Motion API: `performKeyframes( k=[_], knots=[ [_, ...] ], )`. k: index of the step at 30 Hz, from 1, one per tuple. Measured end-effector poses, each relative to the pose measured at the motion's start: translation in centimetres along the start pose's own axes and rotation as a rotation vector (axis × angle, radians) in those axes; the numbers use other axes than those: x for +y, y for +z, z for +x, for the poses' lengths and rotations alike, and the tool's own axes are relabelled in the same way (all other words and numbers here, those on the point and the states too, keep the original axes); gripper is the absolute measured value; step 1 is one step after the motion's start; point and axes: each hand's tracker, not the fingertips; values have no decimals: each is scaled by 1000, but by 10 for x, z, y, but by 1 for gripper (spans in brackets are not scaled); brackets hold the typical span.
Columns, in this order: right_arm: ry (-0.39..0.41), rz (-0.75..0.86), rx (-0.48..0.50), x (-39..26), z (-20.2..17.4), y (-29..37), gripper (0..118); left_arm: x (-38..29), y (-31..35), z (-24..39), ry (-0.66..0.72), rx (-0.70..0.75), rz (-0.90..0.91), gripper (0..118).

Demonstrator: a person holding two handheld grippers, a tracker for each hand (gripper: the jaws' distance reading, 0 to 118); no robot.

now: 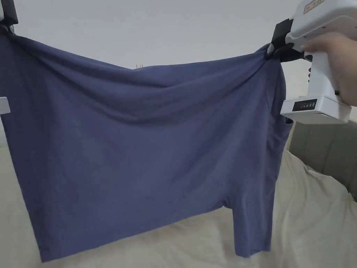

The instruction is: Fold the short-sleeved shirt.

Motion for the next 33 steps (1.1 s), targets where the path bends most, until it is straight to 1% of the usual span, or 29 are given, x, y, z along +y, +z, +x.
performKeyframes(
  k=[2,6,7,8,10,12,15,18,20,21,22,23,24,25,26,28,29,31,32,33],
  knots=[
    [10,-2,-5,-10,-2,-8,5,-12,-10,-5,-6,5,-5,8],
    [57,-17,-9,-39,1,-15,5,-44,-14,-17,-32,-2,-20,8],
    [56,-31,-9,-38,12,-30,5,-51,-16,-21,-52,14,-8,8],
    [50,-49,-6,-45,16,-32,5,-55,-17,-24,-54,15,-5,8],
    [-1,-87,19,-65,24,-31,5,-70,-14,-30,-52,-9,-19,8],
    [-10,-108,19,-94,23,-11,5,-101,29,-19,-39,-45,-48,8],
    [40,-150,12,-123,27,8,5,-133,51,-23,-66,-73,-116,8],
    [57,-179,30,-158,35,41,5,-169,76,-35,-82,-116,-165,8],
    [27,-209,69,-181,49,62,5,-197,99,-43,-74,-120,-187,8],
    [20,-240,76,-193,55,72,5,-211,110,-44,-100,-89,-201,8],
    [12,-248,62,-208,61,84,5,-227,121,-48,-140,-71,-216,8],
    [9,-266,49,-216,77,82,5,-240,131,-52,-139,-100,-224,8],
    [11,-280,50,-231,85,93,5,-256,139,-59,-148,-115,-256,8],
    [16,-272,54,-250,92,107,5,-272,151,-63,-140,-122,-303,8],
    [9,-282,60,-264,99,118,5,-284,162,-67,-101,-127,-326,8],
    [-53,-329,88,-303,116,142,5,-316,189,-73,-34,-160,-399,8],
    [-66,-363,90,-318,122,149,5,-328,198,-76,-23,-171,-421,8],
    [-18,-417,79,-354,129,167,5,-354,216,-83,-51,-174,-469,8],
    [26,-444,64,-369,133,172,5,-366,223,-87,-60,-177,-500,8],
    [43,-466,44,-386,138,176,5,-378,225,-91,-67,-170,-536,8]
  ],
)
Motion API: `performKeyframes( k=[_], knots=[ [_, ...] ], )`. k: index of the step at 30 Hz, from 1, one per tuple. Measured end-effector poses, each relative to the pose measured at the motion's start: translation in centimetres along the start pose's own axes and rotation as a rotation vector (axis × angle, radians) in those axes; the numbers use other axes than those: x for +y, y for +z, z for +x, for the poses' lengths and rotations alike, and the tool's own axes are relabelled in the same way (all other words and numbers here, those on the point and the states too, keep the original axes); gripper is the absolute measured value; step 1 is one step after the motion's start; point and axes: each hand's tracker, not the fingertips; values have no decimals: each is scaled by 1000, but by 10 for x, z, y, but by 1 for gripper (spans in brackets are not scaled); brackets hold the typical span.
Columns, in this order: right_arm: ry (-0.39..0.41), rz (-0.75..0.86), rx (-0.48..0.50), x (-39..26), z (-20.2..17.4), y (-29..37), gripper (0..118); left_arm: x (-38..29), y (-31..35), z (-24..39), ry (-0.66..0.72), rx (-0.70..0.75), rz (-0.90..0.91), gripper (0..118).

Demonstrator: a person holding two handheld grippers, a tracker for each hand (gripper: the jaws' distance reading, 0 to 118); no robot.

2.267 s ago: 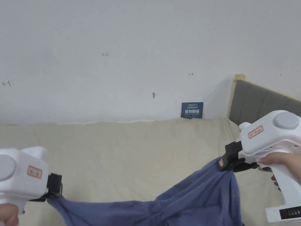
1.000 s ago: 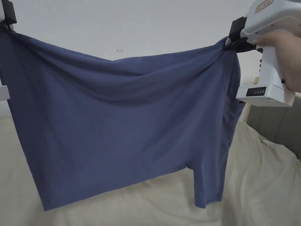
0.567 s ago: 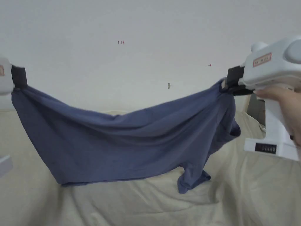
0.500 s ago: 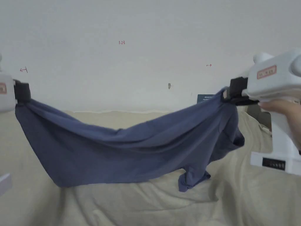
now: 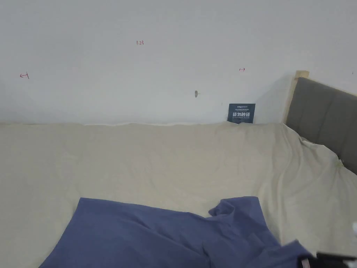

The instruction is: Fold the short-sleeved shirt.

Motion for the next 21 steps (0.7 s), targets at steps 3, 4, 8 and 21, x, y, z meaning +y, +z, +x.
performKeyframes(
  k=[3,4,8,21],
  knots=[
    [-114,-89,-10,-41,15,-19,5,-32,-22,-7,5,28,-133,8],
    [-140,-116,-14,-49,23,-29,5,-38,-32,-10,2,28,-190,8],
    [-120,-181,-107,-73,41,-59,6,-56,-62,-33,90,37,-260,8],
    [-59,-69,-181,-55,21,-22,111,-46,-31,-32,133,33,-158,118]
  ],
)
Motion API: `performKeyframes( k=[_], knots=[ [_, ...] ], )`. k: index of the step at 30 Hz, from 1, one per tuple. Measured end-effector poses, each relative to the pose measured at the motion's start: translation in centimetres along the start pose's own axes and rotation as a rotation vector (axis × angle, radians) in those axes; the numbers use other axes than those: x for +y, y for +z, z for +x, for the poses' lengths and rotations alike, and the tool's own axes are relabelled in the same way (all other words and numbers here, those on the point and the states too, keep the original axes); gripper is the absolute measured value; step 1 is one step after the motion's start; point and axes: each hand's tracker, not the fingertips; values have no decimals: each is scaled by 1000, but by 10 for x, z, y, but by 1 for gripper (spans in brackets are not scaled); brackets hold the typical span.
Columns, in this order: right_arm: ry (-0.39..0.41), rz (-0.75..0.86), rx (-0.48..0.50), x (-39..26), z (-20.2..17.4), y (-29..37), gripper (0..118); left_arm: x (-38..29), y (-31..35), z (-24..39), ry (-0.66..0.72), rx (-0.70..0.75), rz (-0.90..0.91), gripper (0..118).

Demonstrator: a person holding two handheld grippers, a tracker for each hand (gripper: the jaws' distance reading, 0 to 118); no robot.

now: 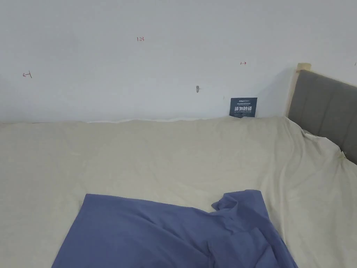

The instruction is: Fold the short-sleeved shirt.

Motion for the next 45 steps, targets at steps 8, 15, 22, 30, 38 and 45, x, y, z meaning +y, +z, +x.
performKeyframes(
  k=[8,15,22,30,38,45],
  knots=[
    [40,410,153,6,-51,65,65,19,82,62,-103,-46,476,79],
    [-27,498,207,-9,-65,62,1,22,75,67,-137,-43,493,0],
    [28,489,180,1,-70,58,1,95,57,85,-147,-124,407,0],
    [20,434,228,25,-70,2,1,269,-123,88,-292,116,119,0],
    [2,398,273,37,-62,-44,1,324,-255,79,-203,-96,-168,118],
    [1,345,287,37,-63,-71,1,302,-320,97,-355,54,-327,118]
  ],
)
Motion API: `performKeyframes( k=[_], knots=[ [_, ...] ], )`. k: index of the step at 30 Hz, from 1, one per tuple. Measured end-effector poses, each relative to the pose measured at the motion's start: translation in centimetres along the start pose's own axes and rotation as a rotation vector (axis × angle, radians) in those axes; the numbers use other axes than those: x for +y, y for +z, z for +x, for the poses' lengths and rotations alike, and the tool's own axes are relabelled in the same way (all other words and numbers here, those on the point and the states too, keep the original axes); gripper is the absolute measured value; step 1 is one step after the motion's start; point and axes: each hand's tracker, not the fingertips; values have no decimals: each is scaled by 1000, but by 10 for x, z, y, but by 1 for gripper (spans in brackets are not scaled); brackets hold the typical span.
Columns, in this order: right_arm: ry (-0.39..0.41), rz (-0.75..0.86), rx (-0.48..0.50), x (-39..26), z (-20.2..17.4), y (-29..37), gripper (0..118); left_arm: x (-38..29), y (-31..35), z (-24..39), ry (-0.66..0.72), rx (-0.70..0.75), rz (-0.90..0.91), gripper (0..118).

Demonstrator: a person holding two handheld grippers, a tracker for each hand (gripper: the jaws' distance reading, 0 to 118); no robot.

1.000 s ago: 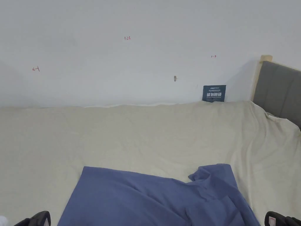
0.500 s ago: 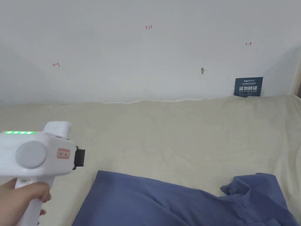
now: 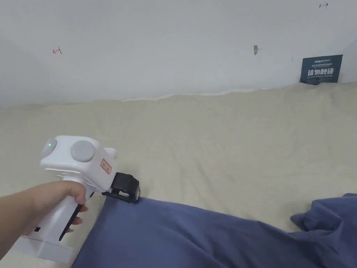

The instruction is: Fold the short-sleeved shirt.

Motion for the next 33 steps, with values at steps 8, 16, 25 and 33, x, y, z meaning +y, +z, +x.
performKeyframes(
  k=[8,16,25,33],
  knots=[
    [41,-16,0,-3,-7,-9,1,6,-6,0,55,28,6,81],
    [-33,-2,-13,2,-3,-5,1,-1,7,21,-43,-3,-14,7],
    [-21,10,-40,98,42,-21,1,5,37,29,-97,100,61,7],
    [-143,-444,-121,172,115,-153,32,-9,78,21,-100,112,89,7]
  ],
)
